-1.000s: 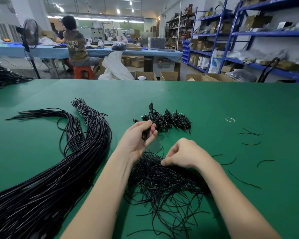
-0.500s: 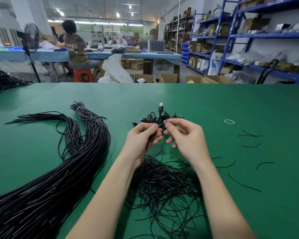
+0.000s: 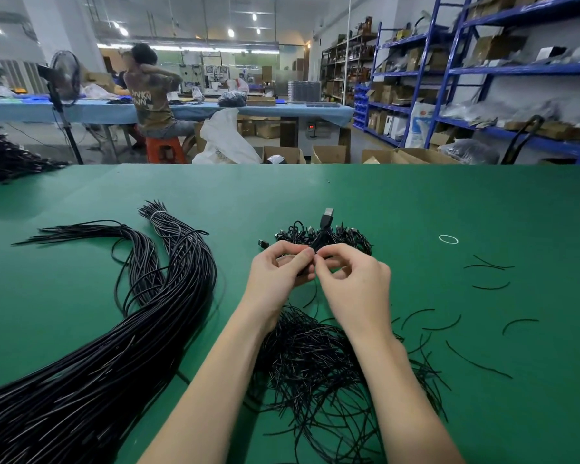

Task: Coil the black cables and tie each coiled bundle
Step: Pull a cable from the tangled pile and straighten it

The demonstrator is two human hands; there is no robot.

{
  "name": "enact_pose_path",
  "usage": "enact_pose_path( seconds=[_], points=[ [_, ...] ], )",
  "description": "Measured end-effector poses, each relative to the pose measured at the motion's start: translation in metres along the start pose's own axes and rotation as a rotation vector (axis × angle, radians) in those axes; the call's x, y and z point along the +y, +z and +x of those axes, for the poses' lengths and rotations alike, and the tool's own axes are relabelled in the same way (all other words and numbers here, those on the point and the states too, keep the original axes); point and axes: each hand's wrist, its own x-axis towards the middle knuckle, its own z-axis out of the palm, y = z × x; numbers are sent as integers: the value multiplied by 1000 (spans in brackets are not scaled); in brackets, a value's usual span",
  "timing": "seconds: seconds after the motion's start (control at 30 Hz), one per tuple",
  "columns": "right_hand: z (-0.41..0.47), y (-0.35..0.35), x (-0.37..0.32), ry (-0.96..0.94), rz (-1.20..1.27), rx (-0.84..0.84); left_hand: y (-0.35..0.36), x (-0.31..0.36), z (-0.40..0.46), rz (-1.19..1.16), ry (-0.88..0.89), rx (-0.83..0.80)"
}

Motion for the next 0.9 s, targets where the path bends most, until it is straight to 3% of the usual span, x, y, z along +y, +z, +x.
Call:
enact_pose_path(
  seconds=[0.3, 0.47, 0.57, 0.77, 0.9],
  points=[
    [-5, 1, 0, -95, -174, -13, 1, 1, 3, 92, 3, 41],
    [-6, 3, 3, -53, -191, -29, 3, -2, 1, 173, 40, 60],
    [-3, 4, 6, 55, -47, -40, 1, -1, 2, 91, 37, 46],
    [0, 4, 3, 445, 522, -94, 1, 2, 2, -17, 34, 17],
    [-1, 5, 1, 536, 633, -104, 4, 2, 1, -15, 49, 20]
  ],
)
